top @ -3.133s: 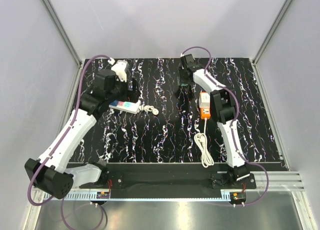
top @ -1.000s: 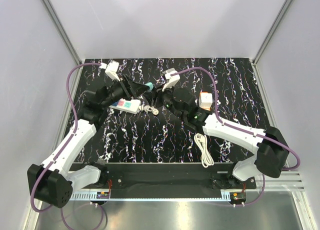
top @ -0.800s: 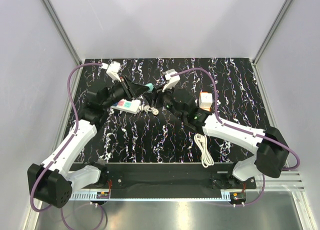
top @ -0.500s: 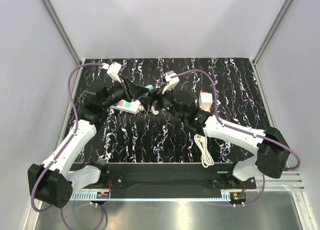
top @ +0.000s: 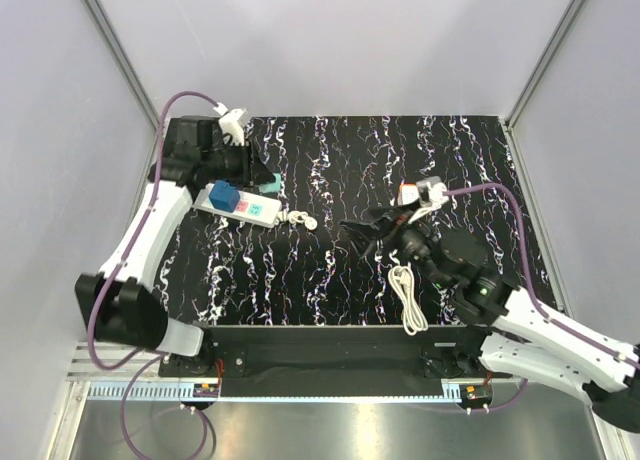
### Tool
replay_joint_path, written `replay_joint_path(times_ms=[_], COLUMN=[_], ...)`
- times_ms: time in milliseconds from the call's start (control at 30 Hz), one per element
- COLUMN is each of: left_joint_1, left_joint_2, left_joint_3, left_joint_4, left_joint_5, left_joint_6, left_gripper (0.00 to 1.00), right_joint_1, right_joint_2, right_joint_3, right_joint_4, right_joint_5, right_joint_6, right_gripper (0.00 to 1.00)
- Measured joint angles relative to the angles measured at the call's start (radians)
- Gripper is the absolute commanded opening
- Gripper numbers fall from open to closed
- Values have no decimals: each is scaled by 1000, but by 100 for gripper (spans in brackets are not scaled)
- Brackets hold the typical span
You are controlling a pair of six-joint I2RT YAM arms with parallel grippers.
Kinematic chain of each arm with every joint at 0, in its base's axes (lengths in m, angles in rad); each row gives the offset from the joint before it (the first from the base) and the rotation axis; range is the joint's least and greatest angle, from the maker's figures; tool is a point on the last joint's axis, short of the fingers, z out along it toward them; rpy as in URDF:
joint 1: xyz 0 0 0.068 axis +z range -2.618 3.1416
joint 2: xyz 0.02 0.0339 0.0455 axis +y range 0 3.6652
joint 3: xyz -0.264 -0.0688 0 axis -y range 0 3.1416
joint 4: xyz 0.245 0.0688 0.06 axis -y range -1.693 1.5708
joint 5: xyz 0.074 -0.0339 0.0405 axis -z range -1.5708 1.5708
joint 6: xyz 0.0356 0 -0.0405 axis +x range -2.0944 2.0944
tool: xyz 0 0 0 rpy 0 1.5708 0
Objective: Insert the plug
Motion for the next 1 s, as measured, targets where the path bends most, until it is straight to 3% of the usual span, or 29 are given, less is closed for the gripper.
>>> replay_joint_path(times_ms=[233,433,800,1000], left_joint_1=[-11,-24,-68,-62], left_joint_2=[201,279,465,454], left_joint_3=[159,255,425,386], left_joint_4=[-236,-296,-405,-354], left_joint_5=[-294,-506,-645,-660], left_joint_6=[111,30,14,-250], left_gripper=[0,0,0,0], right_joint_1=[0,0,0,0], right_joint_2=[-146,-154,-115,-115], right_joint_3=[-46,-47,-47,-47], right_joint_4=[-107,-146,-164,-164], right_joint_5=[95,159,181,182], right_joint_6=[-9,-29,-31,-30], right_gripper=[100,100,100,99])
